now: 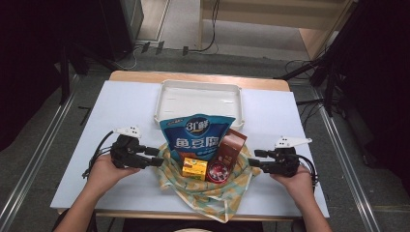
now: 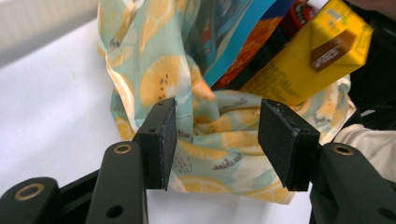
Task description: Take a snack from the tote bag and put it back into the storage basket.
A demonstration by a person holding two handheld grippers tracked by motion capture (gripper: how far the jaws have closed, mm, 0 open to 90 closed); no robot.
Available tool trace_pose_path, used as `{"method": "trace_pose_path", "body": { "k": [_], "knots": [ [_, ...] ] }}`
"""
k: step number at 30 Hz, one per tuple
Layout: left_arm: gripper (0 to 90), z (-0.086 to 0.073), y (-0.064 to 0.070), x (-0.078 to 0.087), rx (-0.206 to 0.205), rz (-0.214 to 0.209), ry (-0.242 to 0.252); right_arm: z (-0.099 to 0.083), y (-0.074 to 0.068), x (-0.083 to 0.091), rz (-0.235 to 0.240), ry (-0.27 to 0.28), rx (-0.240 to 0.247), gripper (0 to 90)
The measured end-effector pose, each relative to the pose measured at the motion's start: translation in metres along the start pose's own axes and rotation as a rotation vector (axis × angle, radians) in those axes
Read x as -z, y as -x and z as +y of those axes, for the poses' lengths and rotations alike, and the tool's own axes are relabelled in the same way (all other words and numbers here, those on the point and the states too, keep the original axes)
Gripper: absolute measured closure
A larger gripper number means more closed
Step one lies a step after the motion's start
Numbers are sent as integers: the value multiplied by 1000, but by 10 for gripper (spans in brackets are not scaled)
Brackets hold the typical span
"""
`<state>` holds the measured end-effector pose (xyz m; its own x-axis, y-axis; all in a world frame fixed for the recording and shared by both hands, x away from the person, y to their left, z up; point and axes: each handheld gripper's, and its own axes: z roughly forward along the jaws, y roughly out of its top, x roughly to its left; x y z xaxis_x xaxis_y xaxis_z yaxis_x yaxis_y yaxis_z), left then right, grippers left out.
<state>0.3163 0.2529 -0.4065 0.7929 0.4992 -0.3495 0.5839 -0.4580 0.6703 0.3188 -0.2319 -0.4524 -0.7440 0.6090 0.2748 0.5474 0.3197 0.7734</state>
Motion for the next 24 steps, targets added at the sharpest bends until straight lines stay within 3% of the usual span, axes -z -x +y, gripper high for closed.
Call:
{"method": "trace_pose_path", "body": {
  "k": [10,17,24],
  "knots": [
    [442,12,12,15,-30,-20,34,-1,4,1,-24,-4,-35,508],
    [439,27,16,23,-60,-21,29,4,8,1,-36,3,-59,507],
    [439,44,20,27,-81,-30,33,15,10,-1,-57,13,-48,507]
  ]
}}
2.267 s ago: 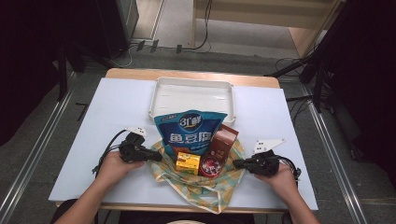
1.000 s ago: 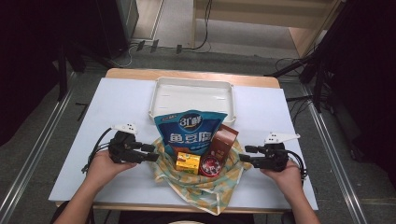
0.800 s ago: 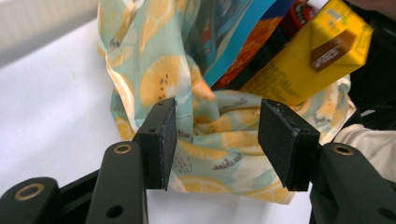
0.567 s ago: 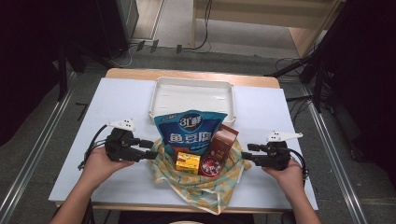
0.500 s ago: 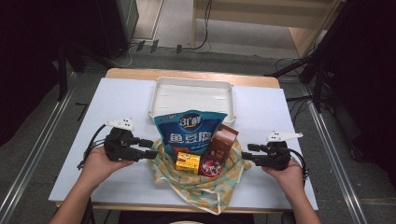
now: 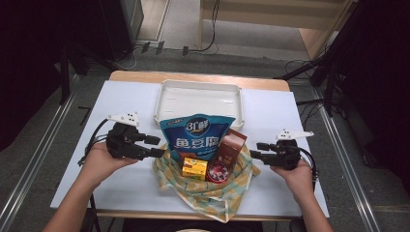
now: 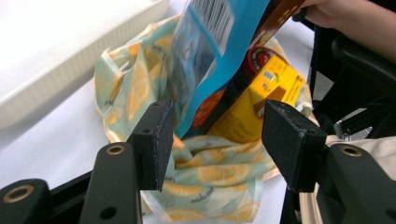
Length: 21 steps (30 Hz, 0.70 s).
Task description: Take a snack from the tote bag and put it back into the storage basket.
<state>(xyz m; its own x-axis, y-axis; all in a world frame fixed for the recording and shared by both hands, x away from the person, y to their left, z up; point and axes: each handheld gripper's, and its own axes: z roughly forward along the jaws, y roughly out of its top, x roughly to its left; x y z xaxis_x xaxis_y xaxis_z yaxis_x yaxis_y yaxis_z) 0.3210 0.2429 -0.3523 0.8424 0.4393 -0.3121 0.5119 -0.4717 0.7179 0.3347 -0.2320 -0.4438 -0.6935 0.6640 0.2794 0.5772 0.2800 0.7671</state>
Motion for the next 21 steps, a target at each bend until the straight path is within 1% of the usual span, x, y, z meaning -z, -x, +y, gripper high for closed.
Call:
{"method": "trace_pose_path", "body": {
  "k": [4,7,12,14,16,18,21],
  "knots": [
    [439,10,2,1,-12,-5,0,5,1,-3,-6,-6,7,507],
    [438,17,2,2,-25,-9,-1,8,3,-7,-16,-28,-7,507],
    [437,30,3,4,-38,-26,-3,14,4,-10,-11,-21,-7,507],
    [436,35,3,5,-40,-26,-3,18,6,-11,-13,-14,0,507],
    [437,40,3,5,-44,-26,4,22,7,-12,-9,-9,-9,508],
    [437,46,3,5,-55,-33,3,25,7,-13,-10,-1,-6,509],
    [442,54,3,4,-68,-39,-10,32,8,-16,-4,13,-7,512]
  ]
}}
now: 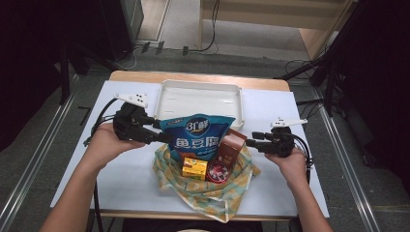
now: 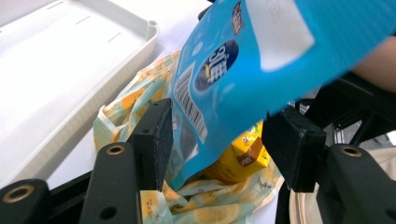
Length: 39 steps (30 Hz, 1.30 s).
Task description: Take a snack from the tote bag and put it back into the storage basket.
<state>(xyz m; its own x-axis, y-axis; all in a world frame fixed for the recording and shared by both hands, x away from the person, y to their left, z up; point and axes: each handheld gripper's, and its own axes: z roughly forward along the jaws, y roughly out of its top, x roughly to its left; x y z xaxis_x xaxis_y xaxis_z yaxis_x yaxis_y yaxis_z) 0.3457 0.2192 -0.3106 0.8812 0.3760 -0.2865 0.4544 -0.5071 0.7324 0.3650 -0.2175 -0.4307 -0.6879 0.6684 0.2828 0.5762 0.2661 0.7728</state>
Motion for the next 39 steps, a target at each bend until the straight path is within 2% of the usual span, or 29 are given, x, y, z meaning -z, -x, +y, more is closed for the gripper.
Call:
{"method": "trace_pose_path", "body": {
  "k": [8,13,16,21,25,29,30,32,33,39],
  "knots": [
    [480,20,-2,-5,-32,-19,-11,9,0,-7,5,-5,3,513],
    [493,28,-2,-15,-42,-41,-22,12,2,-13,2,4,-4,515],
    [515,28,0,-24,-67,-33,-47,13,1,-17,-12,-9,7,515],
    [580,25,-1,-29,-78,-12,-42,11,-2,-20,-12,-24,28,516],
    [663,22,-3,-33,-89,2,-40,9,-4,-19,-6,-14,23,518],
    [699,20,-6,-35,-70,-20,-33,7,-6,-18,-2,-15,34,518],
    [745,19,-6,-35,-71,-21,-32,5,-7,-17,0,-15,40,517],
    [761,19,-6,-35,-73,-23,-30,4,-7,-17,-2,-14,37,517],
    [807,18,-6,-35,-72,-23,-31,3,-6,-17,-1,-17,40,517],
    [874,19,-6,-36,-73,-33,-33,0,-4,-17,-6,-26,34,517]
  ]
}}
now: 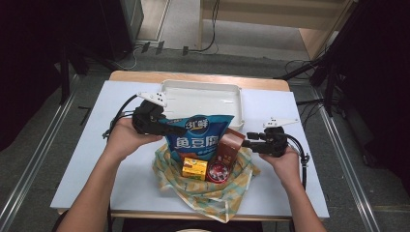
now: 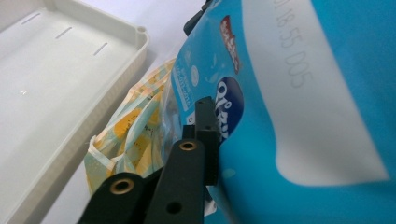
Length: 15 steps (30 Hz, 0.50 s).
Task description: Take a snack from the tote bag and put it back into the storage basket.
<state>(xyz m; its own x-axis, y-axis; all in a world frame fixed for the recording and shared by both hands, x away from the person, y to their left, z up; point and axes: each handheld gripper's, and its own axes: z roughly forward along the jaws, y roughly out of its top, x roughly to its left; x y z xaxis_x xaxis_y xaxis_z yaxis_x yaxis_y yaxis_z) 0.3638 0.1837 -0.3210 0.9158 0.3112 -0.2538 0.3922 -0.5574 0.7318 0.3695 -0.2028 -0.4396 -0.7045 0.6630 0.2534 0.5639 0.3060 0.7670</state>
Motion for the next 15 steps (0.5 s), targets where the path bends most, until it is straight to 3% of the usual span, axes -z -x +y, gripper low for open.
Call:
{"method": "trace_pose_path", "body": {
  "k": [8,10,15],
  "knots": [
    [900,0,-2,1,-8,-10,7,-2,-2,-2,0,-16,11,515],
    [900,-1,-3,0,4,-25,20,-2,-2,-3,-1,-18,12,515],
    [900,1,-1,1,16,-19,43,-2,-3,-4,2,-24,18,514]
  ]
}}
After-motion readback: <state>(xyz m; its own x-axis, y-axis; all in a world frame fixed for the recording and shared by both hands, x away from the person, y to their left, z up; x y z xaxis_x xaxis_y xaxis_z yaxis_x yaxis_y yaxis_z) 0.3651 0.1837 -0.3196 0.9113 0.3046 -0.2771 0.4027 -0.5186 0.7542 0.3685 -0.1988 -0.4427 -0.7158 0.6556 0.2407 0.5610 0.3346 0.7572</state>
